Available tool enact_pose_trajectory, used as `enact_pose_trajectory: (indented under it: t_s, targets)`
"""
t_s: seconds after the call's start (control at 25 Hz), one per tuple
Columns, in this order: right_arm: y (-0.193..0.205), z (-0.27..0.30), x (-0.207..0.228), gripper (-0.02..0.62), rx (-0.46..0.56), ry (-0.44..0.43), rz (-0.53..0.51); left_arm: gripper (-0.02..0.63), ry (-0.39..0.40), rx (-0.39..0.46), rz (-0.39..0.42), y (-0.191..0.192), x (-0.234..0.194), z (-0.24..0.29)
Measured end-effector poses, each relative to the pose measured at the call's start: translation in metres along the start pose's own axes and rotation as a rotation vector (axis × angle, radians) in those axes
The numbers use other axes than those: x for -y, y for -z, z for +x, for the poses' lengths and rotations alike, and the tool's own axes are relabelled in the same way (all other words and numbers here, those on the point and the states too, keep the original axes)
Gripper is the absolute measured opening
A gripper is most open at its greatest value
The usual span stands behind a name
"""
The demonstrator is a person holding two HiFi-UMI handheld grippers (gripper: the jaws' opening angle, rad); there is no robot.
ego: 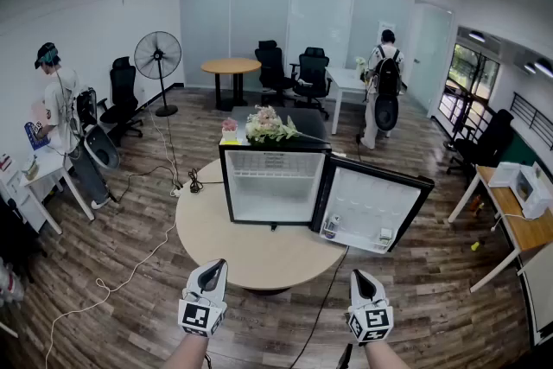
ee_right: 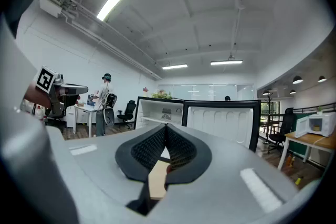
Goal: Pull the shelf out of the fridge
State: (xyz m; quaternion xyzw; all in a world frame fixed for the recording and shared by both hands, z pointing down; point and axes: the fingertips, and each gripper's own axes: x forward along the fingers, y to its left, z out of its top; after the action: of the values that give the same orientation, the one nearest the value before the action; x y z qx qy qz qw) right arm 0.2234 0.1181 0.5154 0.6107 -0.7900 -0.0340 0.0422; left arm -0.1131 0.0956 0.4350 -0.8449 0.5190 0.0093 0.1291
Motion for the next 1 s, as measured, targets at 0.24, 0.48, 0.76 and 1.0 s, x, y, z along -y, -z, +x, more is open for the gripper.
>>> enact_pose_trajectory:
  t_s: [0.24, 0.48, 0.76, 1.0]
  targets:
    - [-0.012, -0.007, -0.013, 0.009, 0.042, -0.040, 0.002, 0.000, 0.018, 0.005, -0.008, 0.034, 0.014, -0.014]
    - [-0.011, -0.006, -0.013, 0.011, 0.029, -0.046, 0.013, 0.000, 0.009, 0.008, -0.012, 0.031, 0.017, -0.018]
    - [0.003, -0.006, -0.019, 0.083, -0.025, -0.123, 0.099, 0.000, -0.004, 0.003, -0.010, 0.030, 0.023, -0.024]
    - [0.010, 0.000, -0.023, 0.203, -0.045, -0.184, 0.084, 0.000, -0.014, -0.004, 0.004, 0.028, 0.032, -0.021]
